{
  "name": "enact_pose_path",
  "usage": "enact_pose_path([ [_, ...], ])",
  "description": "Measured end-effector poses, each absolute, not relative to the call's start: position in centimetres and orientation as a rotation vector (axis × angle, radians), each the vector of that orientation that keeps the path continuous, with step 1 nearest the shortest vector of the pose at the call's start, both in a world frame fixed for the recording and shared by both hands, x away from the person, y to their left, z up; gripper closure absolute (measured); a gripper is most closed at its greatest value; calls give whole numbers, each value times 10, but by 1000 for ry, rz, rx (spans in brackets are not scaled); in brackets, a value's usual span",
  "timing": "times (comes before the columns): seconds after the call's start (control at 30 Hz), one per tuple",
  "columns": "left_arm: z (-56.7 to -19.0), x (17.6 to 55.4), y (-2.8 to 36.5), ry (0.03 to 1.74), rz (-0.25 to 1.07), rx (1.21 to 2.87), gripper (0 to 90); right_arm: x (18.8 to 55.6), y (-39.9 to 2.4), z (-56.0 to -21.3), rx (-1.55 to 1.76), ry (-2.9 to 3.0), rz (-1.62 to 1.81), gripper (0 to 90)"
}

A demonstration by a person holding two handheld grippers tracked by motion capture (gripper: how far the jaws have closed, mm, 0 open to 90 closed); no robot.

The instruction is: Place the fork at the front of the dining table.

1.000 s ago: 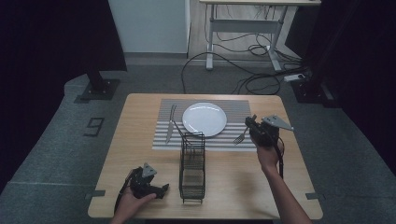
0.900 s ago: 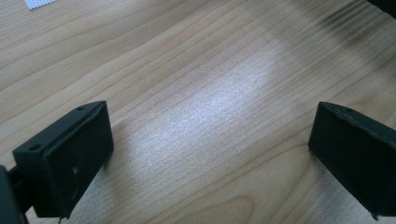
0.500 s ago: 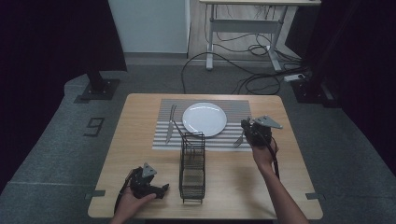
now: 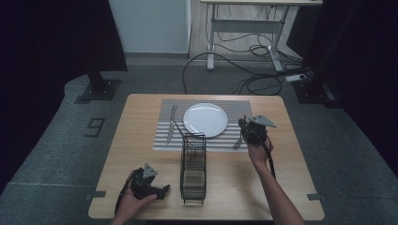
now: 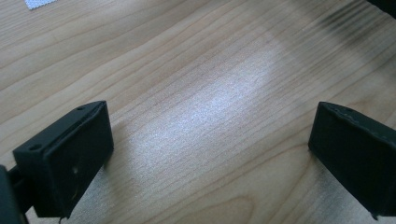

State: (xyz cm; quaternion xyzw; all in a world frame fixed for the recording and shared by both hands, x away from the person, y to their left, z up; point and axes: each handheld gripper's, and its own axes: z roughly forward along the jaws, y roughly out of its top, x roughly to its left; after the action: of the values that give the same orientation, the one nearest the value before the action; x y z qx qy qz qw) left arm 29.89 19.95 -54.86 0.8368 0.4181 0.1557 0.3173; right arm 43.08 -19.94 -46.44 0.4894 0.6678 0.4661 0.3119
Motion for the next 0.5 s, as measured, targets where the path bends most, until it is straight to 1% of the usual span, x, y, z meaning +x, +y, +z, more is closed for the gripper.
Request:
enact_pose_path([
  [0.43, -549, 299, 199, 1101, 410, 2202, 0, 452, -194, -467, 1309, 1760, 1223, 856],
  [0.5, -549, 299, 199, 1101, 410, 2202, 0, 461, -193, -467, 1331, 1772, 1211, 855],
])
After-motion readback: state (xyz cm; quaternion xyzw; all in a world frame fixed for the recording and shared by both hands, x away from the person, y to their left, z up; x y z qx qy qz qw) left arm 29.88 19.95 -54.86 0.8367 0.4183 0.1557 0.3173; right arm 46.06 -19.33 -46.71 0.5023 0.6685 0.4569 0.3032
